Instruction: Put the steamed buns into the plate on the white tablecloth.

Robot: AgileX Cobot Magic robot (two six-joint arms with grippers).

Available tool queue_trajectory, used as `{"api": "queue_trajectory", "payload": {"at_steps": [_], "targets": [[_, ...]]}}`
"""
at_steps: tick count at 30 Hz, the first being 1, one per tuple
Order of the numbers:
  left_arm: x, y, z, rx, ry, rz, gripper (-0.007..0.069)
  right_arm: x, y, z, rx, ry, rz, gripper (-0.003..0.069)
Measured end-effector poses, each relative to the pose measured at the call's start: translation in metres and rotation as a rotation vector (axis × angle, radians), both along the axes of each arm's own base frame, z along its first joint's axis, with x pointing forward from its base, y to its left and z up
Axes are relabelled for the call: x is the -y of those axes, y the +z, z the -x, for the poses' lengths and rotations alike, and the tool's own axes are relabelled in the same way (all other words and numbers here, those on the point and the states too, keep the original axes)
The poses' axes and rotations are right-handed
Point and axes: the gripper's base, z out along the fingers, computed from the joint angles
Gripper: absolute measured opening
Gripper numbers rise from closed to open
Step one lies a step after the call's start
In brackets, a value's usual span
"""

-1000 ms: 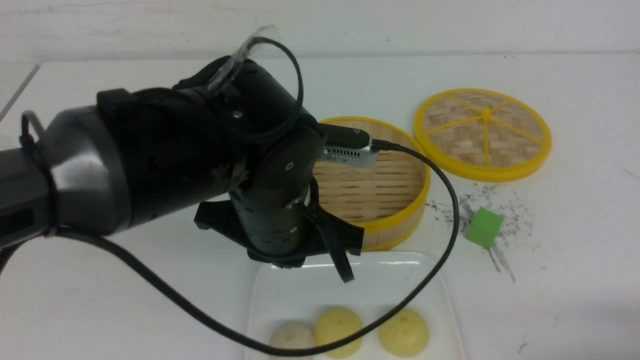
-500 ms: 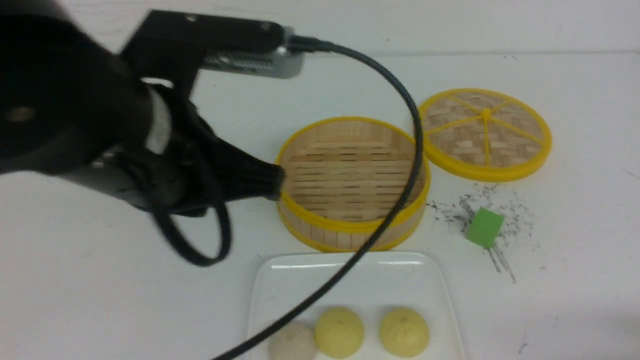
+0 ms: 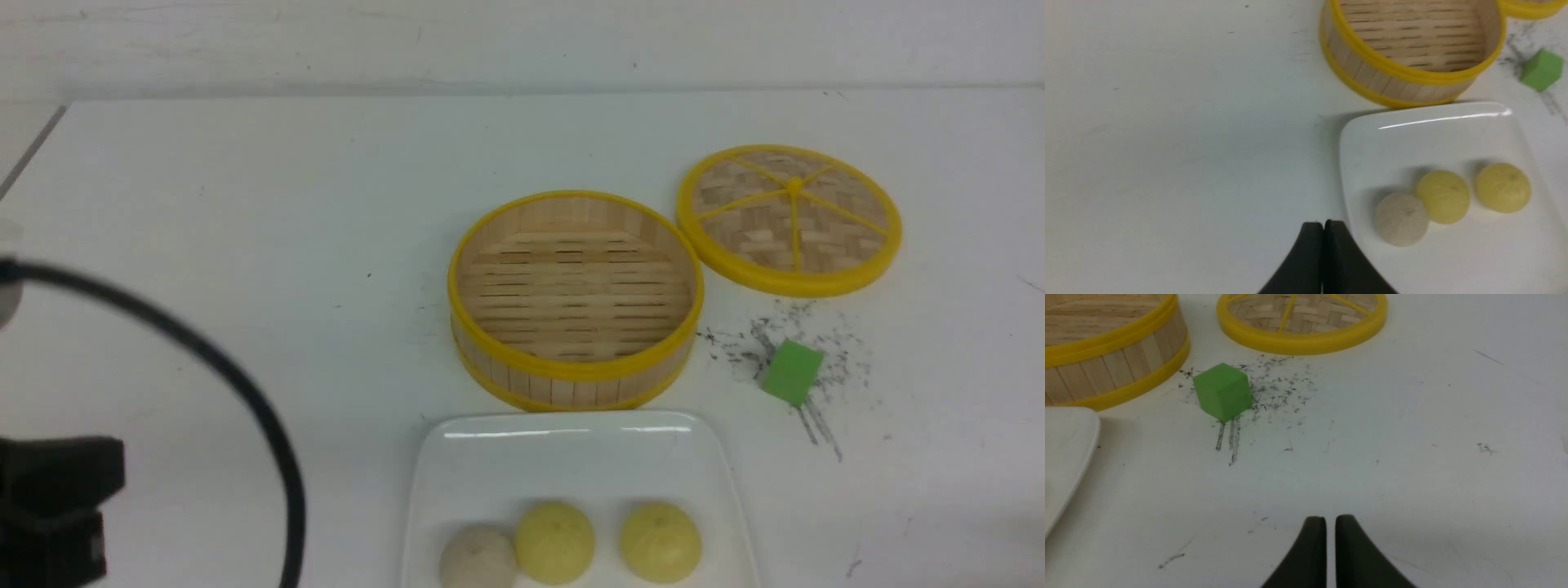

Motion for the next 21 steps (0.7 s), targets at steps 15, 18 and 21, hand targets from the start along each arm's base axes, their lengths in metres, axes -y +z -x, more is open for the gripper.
{"api": "queue_trajectory", "payload": {"at_steps": [15,18,21], "targets": [[0.01,-0.067,0.006,0.165,-0.098,0.295,0.002,0.0,0.0,0.0,0.0,0.0,0.0,0.0087],[0.008,-0.069,0.005,0.153,-0.086,0.276,0.0022,0.0,0.0,0.0,0.0,0.0,0.0,0.0091],[0.008,-0.07,0.005,0.152,-0.084,0.275,0.0027,0.0,0.0,0.0,0.0,0.0,0.0,0.0097]]}}
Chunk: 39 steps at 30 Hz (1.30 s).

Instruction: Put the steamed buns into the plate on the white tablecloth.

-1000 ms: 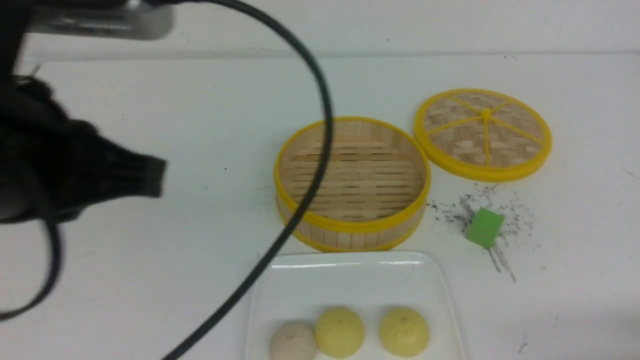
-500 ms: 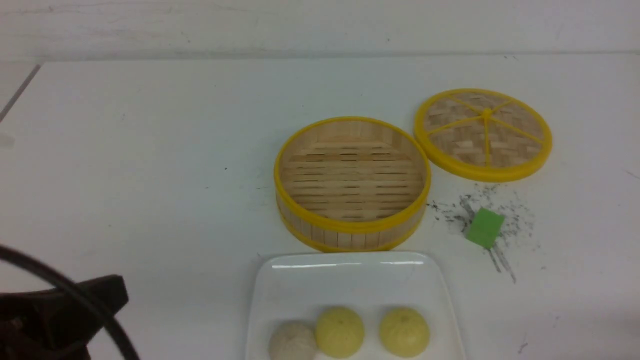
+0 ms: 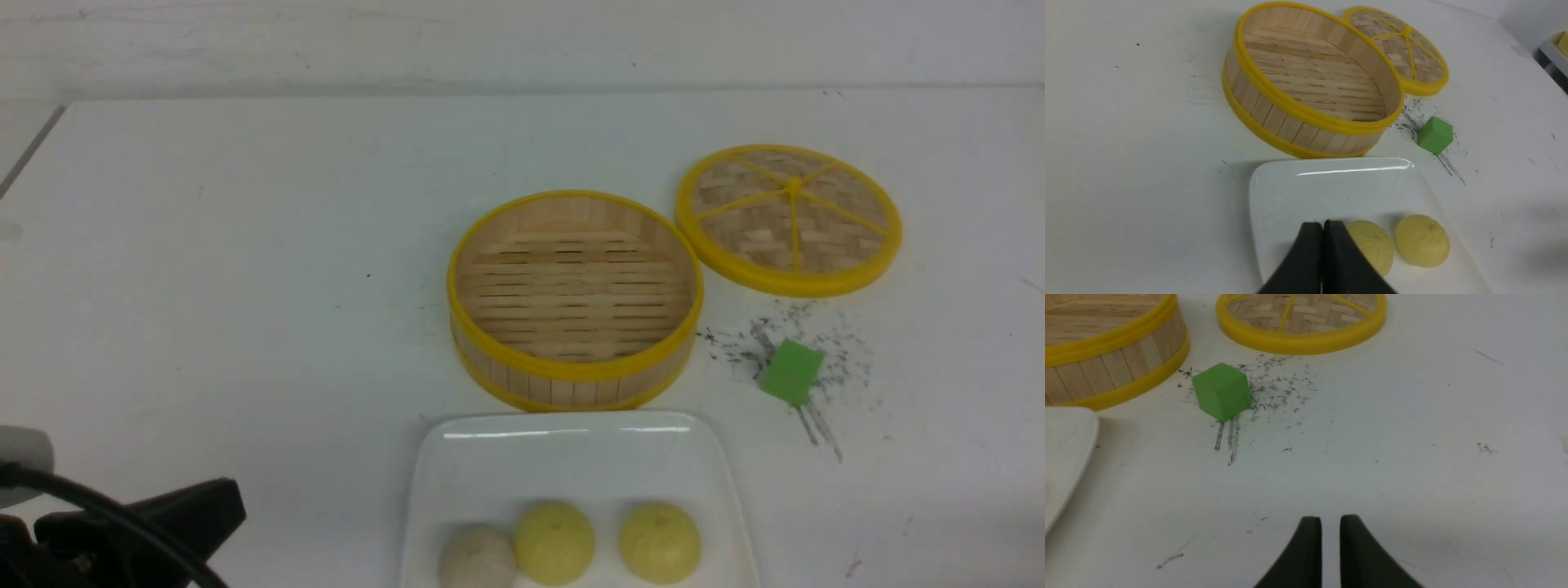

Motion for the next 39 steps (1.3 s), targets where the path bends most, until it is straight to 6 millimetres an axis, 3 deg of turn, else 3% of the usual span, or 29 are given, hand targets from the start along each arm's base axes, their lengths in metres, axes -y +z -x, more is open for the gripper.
{"api": "queue_trajectory", "payload": {"at_steps": [7,13,17,26,30,39], "targets": [[-0.002,-0.001,0.0,-0.009,0.016,-0.016,0.0034,0.0,0.0,0.0,-0.001,0.0,0.0,0.0106],[-0.017,-0.007,0.001,0.092,0.097,-0.118,0.0038,0.0,0.0,0.0,-0.001,0.0,0.0,0.0113],[-0.032,-0.028,0.004,0.186,0.228,-0.21,0.0038,0.0,0.0,0.0,-0.001,0.0,0.0,0.0118],[-0.05,-0.08,0.016,0.187,0.448,-0.294,0.0051,0.0,0.0,0.0,-0.001,0.0,0.002,0.0131],[-0.05,-0.093,0.018,0.195,0.453,-0.303,0.0055,0.0,0.0,0.0,-0.001,0.0,0.002,0.0134],[-0.051,-0.097,0.019,0.164,0.448,-0.325,0.0069,0.0,0.0,0.0,-0.001,-0.001,0.002,0.0139]]}}
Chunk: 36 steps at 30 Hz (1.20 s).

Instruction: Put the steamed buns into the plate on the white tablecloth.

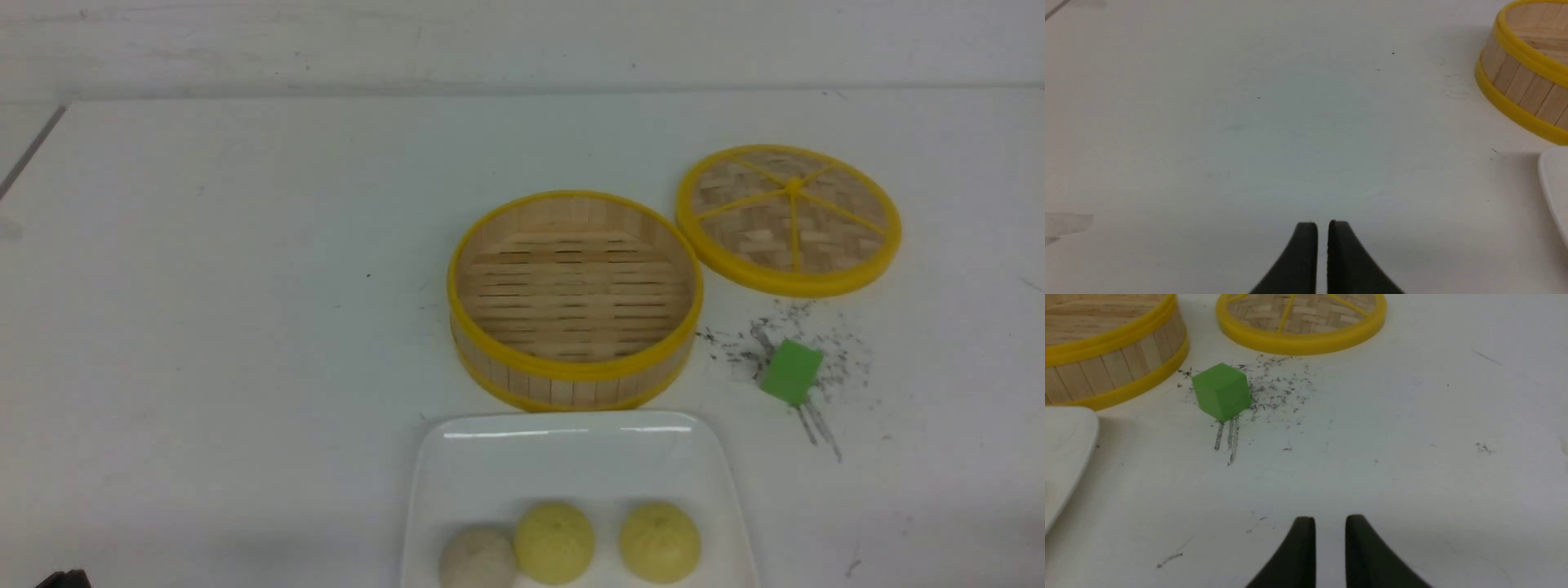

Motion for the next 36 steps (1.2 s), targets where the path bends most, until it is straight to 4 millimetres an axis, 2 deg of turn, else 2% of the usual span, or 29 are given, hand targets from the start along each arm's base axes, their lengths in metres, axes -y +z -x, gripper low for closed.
{"api": "queue_trajectory", "payload": {"at_steps": [36], "targets": [[-0.0004,-0.0004,0.0001,-0.004,0.001,-0.012,0.0098,0.0,0.0,0.0,0.0,0.0,0.0,0.0194]]}}
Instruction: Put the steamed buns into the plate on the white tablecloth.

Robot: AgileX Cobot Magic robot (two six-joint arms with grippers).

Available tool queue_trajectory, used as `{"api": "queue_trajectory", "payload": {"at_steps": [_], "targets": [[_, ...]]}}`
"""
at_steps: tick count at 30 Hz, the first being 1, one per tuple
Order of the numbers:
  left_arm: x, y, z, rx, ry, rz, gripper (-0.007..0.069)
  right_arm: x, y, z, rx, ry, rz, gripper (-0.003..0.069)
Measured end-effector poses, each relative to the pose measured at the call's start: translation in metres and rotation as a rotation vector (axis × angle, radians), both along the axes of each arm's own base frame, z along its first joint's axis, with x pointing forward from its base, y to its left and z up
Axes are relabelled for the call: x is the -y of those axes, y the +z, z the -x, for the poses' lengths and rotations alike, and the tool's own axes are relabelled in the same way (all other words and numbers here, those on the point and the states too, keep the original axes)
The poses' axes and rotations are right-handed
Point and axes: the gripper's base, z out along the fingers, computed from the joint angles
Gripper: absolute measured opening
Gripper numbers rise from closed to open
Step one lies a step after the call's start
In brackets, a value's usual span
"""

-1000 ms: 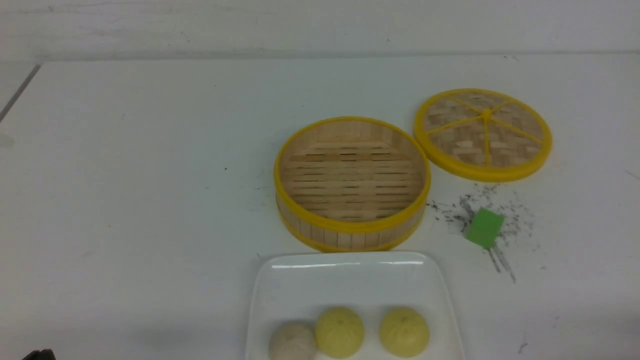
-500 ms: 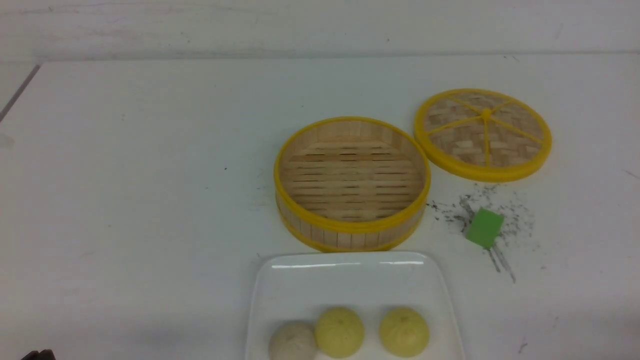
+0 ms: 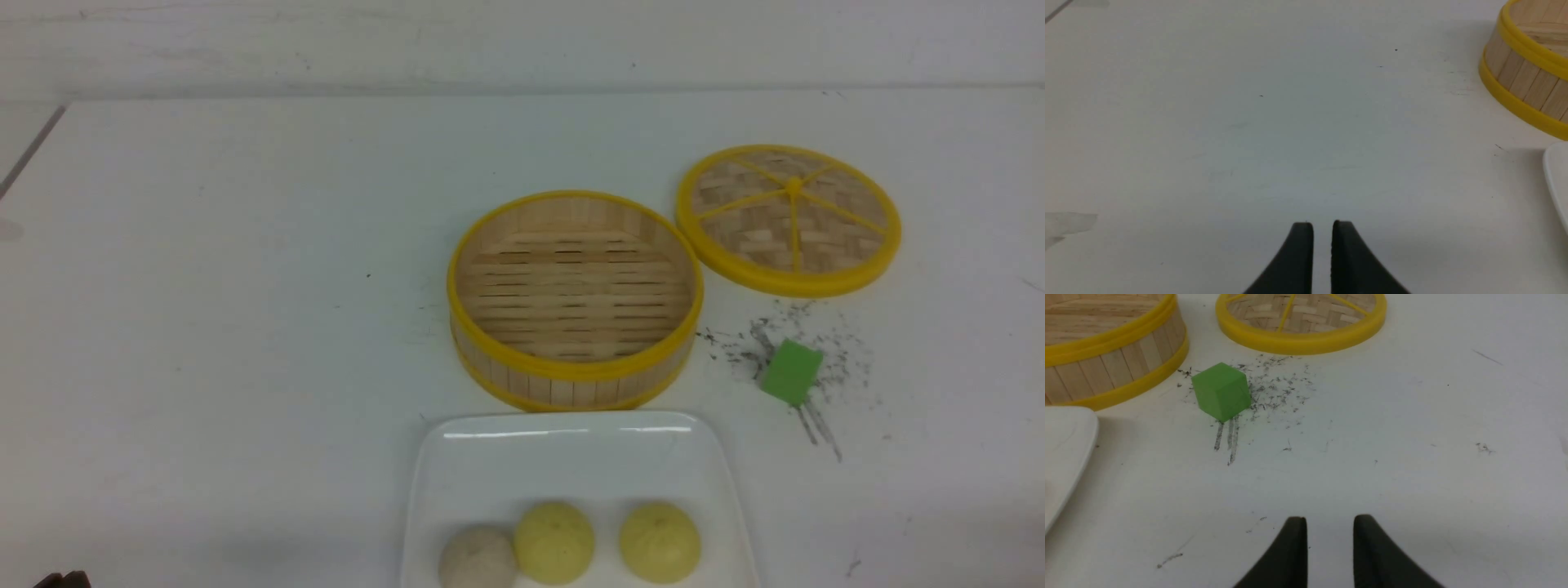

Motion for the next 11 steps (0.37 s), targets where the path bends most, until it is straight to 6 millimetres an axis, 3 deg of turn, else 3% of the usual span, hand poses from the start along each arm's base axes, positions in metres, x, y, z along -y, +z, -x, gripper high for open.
{"api": "queue_trajectory", "payload": {"at_steps": [11], "targets": [[0.0,0.0,0.0,0.0,0.0,0.0,0.0104,0.0,0.0,0.0,0.0,0.0,0.0,0.0209]]}}
